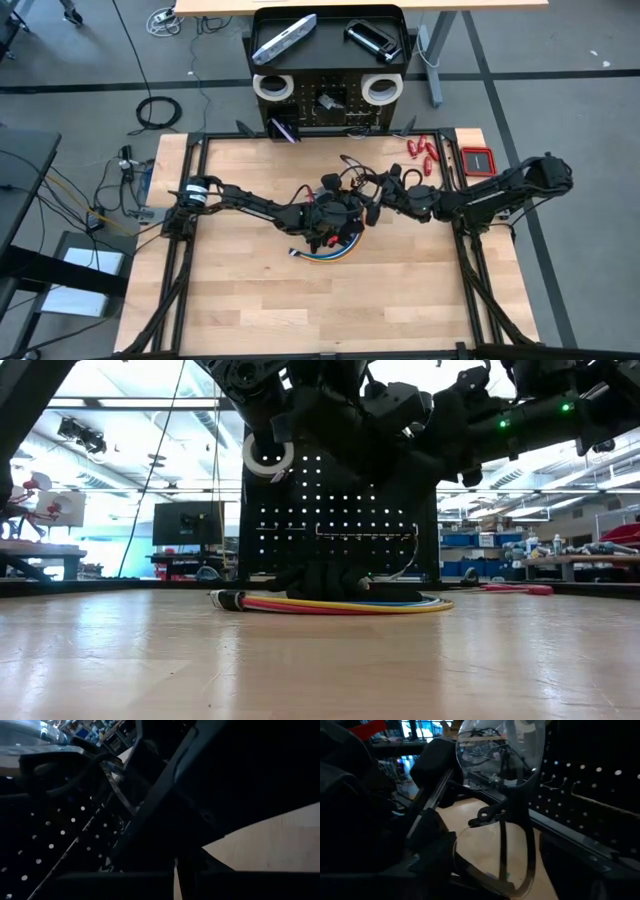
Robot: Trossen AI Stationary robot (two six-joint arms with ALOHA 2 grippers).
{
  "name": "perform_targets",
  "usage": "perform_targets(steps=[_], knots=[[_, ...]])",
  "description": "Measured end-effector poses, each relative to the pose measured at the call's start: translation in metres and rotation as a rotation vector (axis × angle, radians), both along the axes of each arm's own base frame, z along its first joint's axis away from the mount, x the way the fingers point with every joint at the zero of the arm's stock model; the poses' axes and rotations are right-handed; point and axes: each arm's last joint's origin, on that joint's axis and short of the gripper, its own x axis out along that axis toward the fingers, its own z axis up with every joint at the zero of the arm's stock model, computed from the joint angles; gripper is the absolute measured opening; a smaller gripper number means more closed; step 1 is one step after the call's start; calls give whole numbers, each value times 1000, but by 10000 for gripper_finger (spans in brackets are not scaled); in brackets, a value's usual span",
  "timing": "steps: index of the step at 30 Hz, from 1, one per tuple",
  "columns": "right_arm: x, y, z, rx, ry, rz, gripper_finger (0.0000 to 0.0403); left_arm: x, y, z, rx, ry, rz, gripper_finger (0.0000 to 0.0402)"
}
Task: Hang tools onto peg board
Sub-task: Hang the safety goggle on the peg board
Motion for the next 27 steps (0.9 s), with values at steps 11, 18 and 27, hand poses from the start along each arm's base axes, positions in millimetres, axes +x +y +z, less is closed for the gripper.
perform_targets(steps=[11, 18, 27], knots=[[-2, 3, 2, 56, -21, 97, 184, -1, -8, 1, 22, 17, -12, 6], [-12, 5, 13, 123, -16, 212, 216, -1, -20, 5, 24, 10, -60, 17], [-21, 6, 27, 125, -66, 315, 114, -5, -27, 21, 42, -13, -105, 68]])
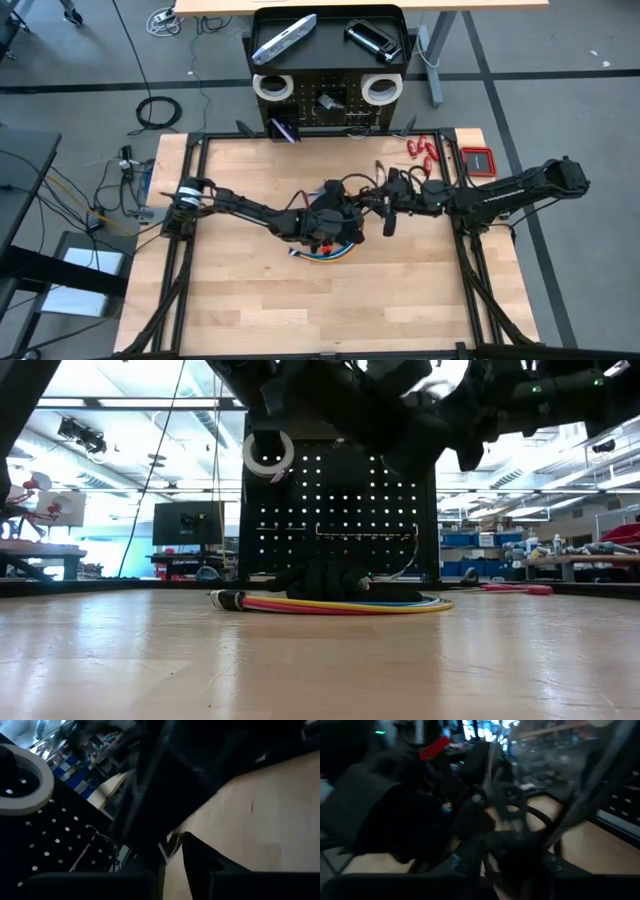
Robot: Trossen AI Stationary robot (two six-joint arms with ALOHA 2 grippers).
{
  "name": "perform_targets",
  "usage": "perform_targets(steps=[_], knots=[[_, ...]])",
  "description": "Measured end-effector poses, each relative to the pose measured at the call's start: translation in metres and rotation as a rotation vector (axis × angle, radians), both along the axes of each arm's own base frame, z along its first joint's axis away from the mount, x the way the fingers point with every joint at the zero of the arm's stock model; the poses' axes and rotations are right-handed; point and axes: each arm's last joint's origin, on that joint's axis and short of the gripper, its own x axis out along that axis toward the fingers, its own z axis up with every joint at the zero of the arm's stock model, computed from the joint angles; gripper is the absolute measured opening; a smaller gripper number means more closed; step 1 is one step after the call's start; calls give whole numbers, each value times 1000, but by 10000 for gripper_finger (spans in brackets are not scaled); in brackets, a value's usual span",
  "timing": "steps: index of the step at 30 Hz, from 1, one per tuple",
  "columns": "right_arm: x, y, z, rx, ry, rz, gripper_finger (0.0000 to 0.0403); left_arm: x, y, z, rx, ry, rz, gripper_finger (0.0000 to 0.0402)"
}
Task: Hang tools onto peg board
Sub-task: Hang the safety goggle on the peg board
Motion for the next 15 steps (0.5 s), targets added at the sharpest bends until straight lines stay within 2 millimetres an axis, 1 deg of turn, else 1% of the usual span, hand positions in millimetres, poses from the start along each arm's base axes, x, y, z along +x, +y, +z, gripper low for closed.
perform_targets(steps=[5, 8, 11, 15], knots=[[-2, 2, 6, 3, -31, 74, 57, -8, -5, 16, -2, 15, -23, 87], [-5, 3, 10, 8, -48, 113, 36, -17, -8, 28, -11, 48, -41, 95], [-9, 5, 14, 11, -63, 186, 35, -28, -9, 39, -70, 98, -91, 100], [-16, 8, 22, 11, -108, 351, 45, -40, -2, 42, -198, 210, -218, 101]])
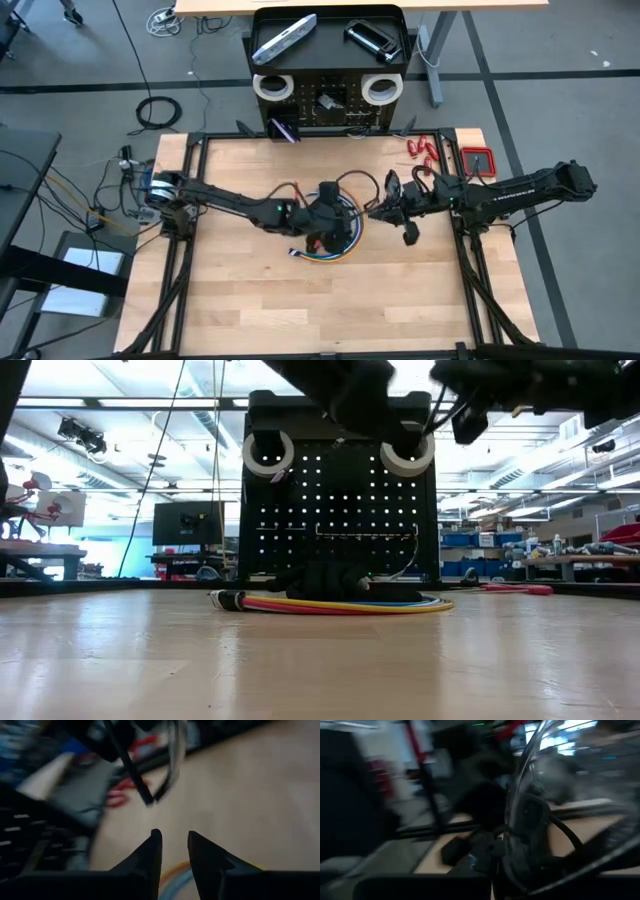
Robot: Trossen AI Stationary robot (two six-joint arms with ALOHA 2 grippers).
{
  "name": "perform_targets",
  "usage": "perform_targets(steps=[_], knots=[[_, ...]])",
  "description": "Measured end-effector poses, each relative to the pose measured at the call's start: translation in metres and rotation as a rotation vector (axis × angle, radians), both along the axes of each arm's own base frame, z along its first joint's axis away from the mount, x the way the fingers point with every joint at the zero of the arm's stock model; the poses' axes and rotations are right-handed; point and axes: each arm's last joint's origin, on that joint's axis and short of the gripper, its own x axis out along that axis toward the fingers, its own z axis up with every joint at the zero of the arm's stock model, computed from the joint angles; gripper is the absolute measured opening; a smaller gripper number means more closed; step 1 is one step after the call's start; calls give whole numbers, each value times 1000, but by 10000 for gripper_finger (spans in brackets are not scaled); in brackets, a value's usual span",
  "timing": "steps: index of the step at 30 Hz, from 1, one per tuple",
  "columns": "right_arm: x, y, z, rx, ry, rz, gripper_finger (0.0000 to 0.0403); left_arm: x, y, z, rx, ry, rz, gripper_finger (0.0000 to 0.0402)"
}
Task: Hang tools onto peg board
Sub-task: Hang the safety goggle on the peg board
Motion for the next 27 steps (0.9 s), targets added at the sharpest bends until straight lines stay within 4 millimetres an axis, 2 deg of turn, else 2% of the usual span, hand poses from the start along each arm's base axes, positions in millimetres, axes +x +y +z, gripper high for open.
perform_targets(steps=[3, 6, 9, 11, 14, 20, 27], knots=[[-5, 2, 5, -7, -33, 156, 47, -4, 12, 9, -108, 8, -112, 101], [-8, 4, 7, -12, -42, 264, 39, 1, 26, 18, -237, -89, -209, 101], [-9, 4, 6, -16, -30, 299, 35, 12, 36, 18, -337, -203, -271, 101], [-8, 4, 4, -14, -13, 303, 36, 19, 38, 11, -365, -239, -275, 101], [-8, 4, 1, -8, 20, 304, 42, 26, 37, -1, -371, -241, -277, 101], [-7, 3, -5, 8, 82, 284, 39, 29, 37, -12, -387, -205, -306, 101], [-8, 2, -6, 30, 100, 268, 39, 14, 42, -6, -348, -59, -285, 102]])
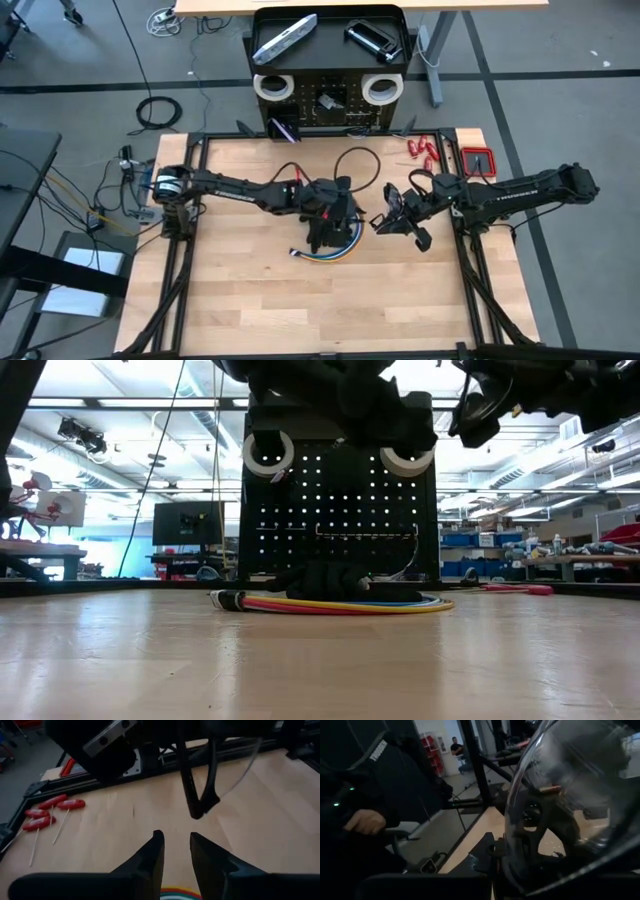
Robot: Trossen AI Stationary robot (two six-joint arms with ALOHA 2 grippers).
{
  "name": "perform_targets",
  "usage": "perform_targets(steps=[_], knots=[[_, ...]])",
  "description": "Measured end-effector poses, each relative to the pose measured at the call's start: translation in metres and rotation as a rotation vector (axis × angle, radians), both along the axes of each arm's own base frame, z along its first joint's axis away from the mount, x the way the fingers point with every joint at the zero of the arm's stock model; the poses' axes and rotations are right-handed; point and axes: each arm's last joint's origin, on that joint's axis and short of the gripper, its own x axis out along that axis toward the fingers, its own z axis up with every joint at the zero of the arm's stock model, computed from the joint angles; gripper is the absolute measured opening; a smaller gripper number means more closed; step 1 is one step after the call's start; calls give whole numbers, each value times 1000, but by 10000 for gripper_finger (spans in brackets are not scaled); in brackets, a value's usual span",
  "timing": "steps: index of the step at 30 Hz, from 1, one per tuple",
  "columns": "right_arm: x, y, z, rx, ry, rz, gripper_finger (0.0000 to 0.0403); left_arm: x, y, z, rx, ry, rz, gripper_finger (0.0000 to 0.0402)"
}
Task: Hang tools onto peg board
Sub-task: Hang the safety goggle on the peg board
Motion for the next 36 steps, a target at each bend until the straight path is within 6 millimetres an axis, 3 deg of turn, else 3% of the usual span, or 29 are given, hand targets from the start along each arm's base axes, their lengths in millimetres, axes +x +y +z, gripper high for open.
perform_targets(steps=[8, 13, 19, 24, 30, 36], knots=[[1, -12, -3, -10, 24, -103, 39, 2, -6, -2, 23, -10, 5, 126], [0, -17, -6, -10, 59, -156, 39, 6, 0, 3, -5, -97, 85, 184], [1, -17, -4, -32, 35, -186, 39, 19, 7, -10, -50, -167, 109, 264], [1, -18, -4, -37, 33, -199, 39, 28, 8, -14, -58, -271, 137, 300], [1, -17, -3, -35, 23, -199, 39, 30, 9, -15, -89, -296, 123, 279], [1, -18, 1, -34, -15, -206, 39, 30, 8, -14, -103, -301, 134, 187]])
